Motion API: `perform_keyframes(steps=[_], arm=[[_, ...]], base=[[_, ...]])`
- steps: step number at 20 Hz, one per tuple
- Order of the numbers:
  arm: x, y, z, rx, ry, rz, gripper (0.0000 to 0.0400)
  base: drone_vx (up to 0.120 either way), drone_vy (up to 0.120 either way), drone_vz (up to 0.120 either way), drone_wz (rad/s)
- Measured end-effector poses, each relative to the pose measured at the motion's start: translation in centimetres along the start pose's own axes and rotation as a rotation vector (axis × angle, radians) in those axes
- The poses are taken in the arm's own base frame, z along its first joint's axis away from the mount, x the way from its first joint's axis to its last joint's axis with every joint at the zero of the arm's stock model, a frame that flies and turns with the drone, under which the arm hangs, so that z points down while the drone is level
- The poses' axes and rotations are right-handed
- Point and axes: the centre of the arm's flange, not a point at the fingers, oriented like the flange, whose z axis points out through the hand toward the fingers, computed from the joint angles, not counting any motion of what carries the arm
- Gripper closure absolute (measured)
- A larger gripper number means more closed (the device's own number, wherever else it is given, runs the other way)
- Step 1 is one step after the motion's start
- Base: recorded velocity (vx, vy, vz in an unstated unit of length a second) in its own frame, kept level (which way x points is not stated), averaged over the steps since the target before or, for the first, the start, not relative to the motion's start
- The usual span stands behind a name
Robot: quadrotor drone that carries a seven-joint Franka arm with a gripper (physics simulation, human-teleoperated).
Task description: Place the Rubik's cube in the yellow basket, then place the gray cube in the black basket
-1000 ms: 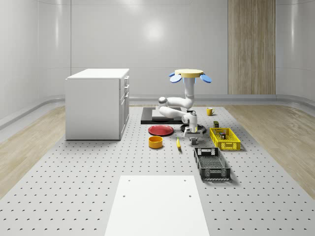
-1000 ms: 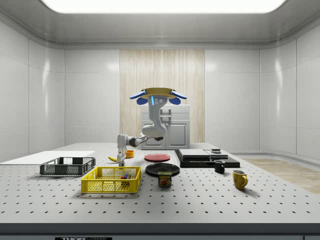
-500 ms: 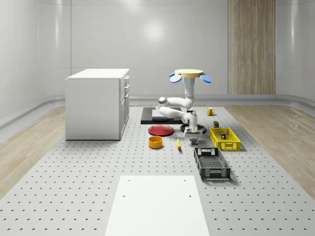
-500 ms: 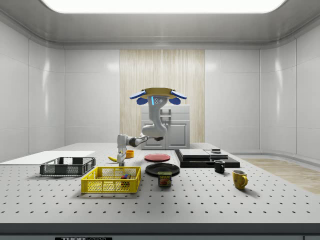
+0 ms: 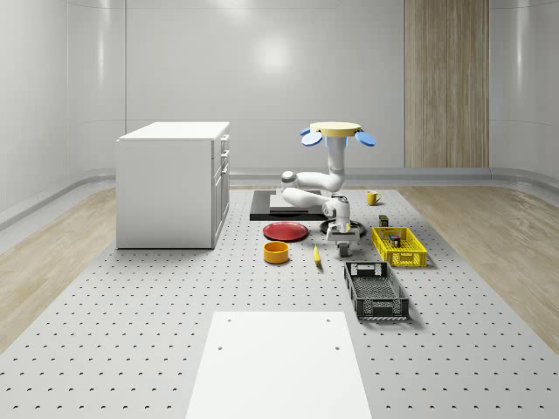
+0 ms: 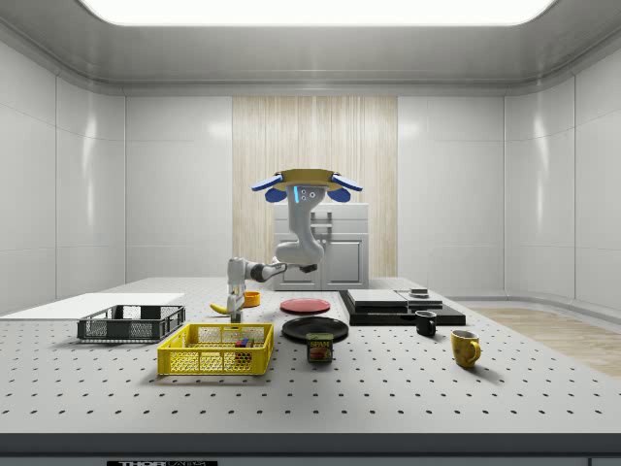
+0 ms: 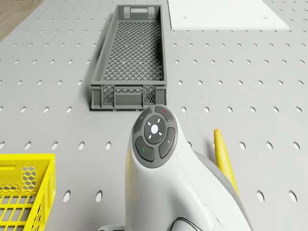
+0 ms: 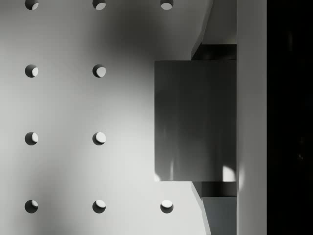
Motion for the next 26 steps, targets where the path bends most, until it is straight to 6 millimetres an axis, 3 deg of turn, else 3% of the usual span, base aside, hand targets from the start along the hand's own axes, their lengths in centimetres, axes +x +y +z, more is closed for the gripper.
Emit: perform_keyframes(steps=[7,14,21,26], arm=[[0.0,0.0,-2.3,0.0,0.0,0.0,0.0149],[0.0,0.0,-2.9,0.0,0.0,0.0,0.0149],[0.0,0.0,-3.1,0.0,0.0,0.0,0.0149],[0.0,0.0,-3.1,0.0,0.0,0.0,0.0149]], base=[[0.0,0.0,0.12,0.0],[0.0,0.097,0.0,0.0],[0.114,0.12,0.0,0.0],[0.12,0.0,0.072,0.0]])
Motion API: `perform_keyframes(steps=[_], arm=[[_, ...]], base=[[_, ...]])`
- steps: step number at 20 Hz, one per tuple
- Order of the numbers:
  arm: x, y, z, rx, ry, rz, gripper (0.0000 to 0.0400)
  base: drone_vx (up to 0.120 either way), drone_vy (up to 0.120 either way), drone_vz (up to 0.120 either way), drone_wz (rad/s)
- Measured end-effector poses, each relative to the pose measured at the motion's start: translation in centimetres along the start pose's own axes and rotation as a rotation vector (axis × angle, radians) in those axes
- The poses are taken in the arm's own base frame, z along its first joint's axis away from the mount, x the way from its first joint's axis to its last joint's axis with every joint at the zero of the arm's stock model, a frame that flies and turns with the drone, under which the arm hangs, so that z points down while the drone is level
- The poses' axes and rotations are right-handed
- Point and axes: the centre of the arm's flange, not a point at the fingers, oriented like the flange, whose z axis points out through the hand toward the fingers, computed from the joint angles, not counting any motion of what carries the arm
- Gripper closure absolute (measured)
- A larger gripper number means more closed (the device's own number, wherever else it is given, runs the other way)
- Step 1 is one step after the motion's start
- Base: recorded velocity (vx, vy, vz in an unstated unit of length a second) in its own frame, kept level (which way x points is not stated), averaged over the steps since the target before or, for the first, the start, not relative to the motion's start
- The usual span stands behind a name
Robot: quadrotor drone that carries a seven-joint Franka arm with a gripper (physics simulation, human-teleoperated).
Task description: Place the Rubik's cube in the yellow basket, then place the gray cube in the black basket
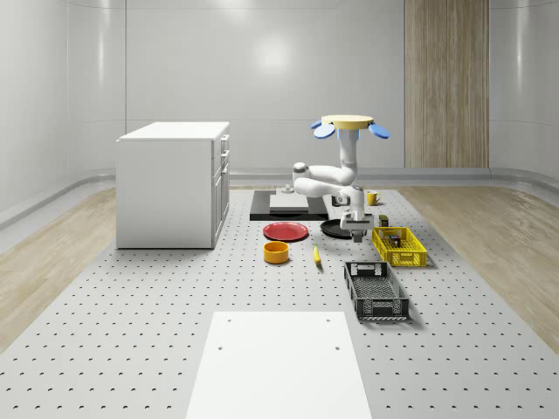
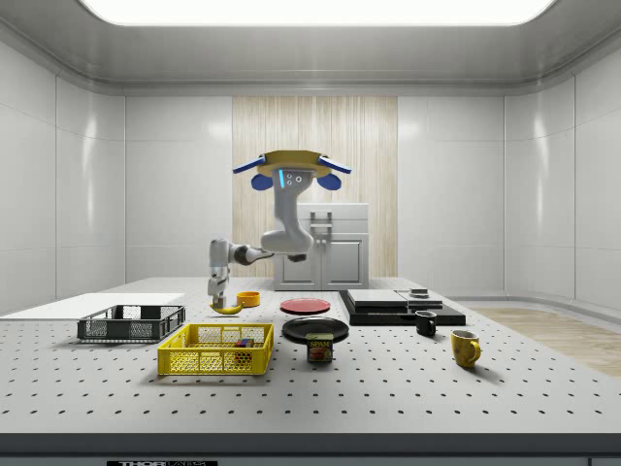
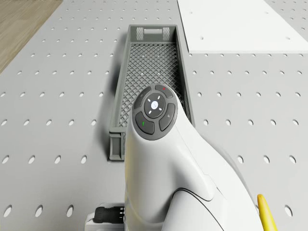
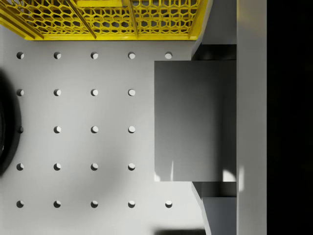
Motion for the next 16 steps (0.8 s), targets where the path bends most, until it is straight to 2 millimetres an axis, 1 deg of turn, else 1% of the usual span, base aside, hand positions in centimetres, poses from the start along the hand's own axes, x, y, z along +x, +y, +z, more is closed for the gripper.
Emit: perform_keyframes(steps=[1,11,13,16], arm=[[0.0,0.0,0.0,0.0,0.0,0.0,0.0149],[0.0,0.0,-0.01,0.0,0.0,0.0,0.0149],[0.0,0.0,-0.01,0.0,0.0,0.0,0.0149],[0.0,0.0,-0.01,0.0,0.0,0.0,0.0149]], base=[[0.12,0.0,0.08,0.0],[0.12,0.0,0.0,0.0],[0.12,0.12,0.0,0.0],[0.12,0.0,0.0,0.0]])
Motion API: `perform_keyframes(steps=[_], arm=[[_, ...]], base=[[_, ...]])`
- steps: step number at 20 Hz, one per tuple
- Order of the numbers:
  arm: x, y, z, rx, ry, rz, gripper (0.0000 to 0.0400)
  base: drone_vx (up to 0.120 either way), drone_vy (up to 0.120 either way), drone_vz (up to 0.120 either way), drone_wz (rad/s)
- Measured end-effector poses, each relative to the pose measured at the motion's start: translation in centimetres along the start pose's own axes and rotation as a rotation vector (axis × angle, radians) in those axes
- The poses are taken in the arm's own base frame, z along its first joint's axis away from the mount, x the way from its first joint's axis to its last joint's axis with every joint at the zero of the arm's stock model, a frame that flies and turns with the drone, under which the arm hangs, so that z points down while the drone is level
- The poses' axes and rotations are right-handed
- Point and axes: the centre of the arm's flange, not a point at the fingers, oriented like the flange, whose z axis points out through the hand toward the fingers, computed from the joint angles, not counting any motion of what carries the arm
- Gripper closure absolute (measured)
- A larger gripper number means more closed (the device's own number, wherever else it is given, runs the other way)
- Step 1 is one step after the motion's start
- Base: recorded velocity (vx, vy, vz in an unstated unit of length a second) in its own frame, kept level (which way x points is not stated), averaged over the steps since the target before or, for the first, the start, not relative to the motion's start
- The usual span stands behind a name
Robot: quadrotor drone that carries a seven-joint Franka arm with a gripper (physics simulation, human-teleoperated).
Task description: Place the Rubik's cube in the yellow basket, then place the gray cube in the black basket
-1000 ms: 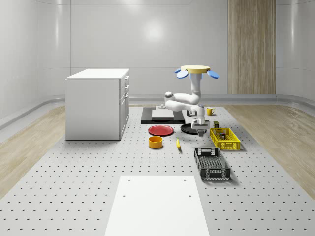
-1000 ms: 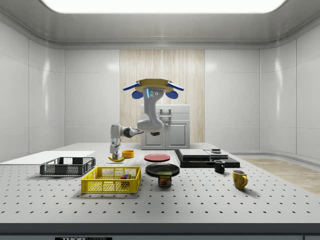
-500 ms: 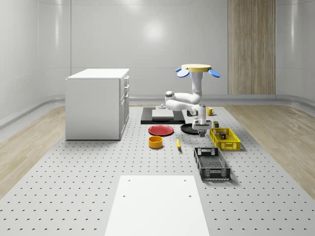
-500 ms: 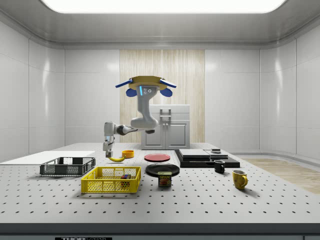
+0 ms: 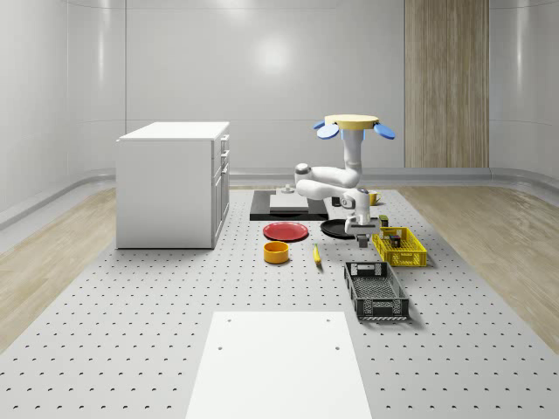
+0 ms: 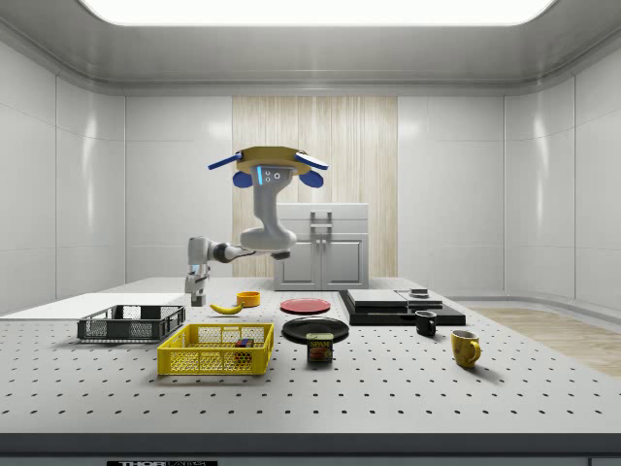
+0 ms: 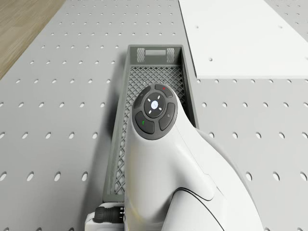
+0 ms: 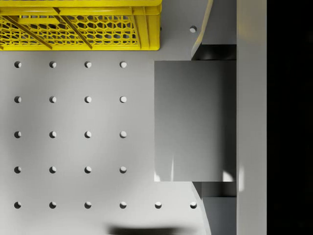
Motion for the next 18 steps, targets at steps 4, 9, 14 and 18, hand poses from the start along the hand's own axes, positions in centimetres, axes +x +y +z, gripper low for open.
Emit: perform_keyframes(steps=[4,9,14,18], arm=[[0.0,0.0,0.0,0.0,0.0,0.0,0.0149],[0.0,0.0,0.0,0.0,0.0,0.0,0.0149],[0.0,0.0,0.0,0.0,0.0,0.0,0.0149],[0.0,0.0,0.0,0.0,0.0,0.0,0.0149]], base=[[0.12,0.0,0.0,0.0],[0.12,0.0,0.0,0.0],[0.12,0.0,0.0,0.0],[0.12,0.0,0.0,0.0]])
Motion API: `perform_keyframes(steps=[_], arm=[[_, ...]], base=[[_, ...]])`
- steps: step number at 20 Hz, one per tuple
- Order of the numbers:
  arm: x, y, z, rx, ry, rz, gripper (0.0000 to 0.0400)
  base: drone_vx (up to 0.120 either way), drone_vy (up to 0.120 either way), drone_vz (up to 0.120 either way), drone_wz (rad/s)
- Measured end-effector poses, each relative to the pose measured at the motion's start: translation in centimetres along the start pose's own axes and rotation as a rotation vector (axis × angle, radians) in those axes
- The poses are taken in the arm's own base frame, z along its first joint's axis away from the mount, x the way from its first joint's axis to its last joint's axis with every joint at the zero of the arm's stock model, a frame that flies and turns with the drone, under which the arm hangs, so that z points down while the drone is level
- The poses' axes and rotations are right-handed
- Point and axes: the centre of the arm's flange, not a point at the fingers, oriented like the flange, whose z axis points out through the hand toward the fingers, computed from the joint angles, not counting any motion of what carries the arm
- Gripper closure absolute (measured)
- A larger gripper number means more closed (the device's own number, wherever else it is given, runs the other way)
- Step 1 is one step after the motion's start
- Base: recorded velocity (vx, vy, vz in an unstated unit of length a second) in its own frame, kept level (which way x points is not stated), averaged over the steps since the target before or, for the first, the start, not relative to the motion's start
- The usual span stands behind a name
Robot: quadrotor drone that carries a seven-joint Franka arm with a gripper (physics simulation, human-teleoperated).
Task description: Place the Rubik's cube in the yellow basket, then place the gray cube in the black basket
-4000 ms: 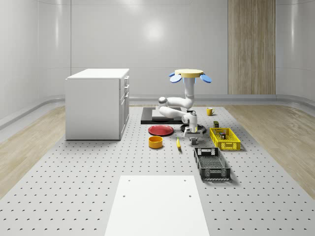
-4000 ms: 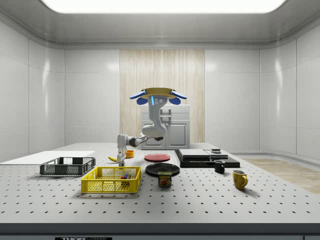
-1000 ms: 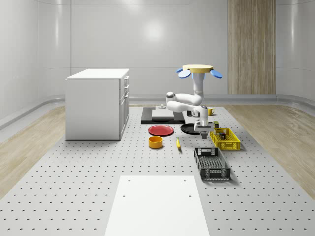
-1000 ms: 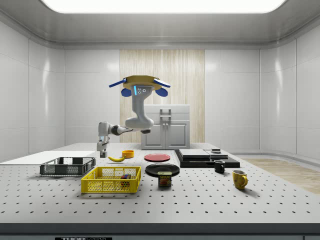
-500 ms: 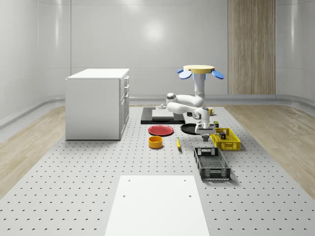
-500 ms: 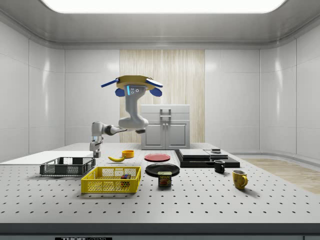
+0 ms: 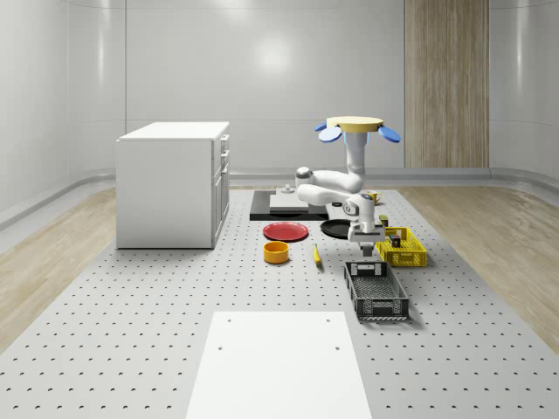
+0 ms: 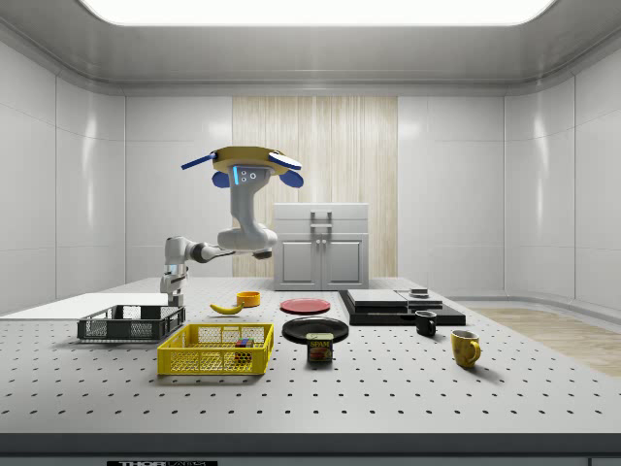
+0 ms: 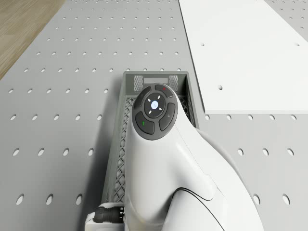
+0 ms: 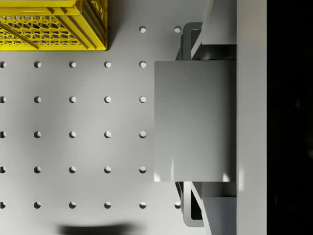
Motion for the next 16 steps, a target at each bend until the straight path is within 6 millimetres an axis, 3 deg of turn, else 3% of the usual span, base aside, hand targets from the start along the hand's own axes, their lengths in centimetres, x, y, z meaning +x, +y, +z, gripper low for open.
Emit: perform_keyframes(steps=[11,16], arm=[[0.0,0.0,0.0,0.0,0.0,0.0,0.0149],[0.0,0.0,0.0,0.0,0.0,0.0,0.0149]], base=[[0.12,0.0,0.0,0.0],[0.12,0.0,-0.112,0.0]])
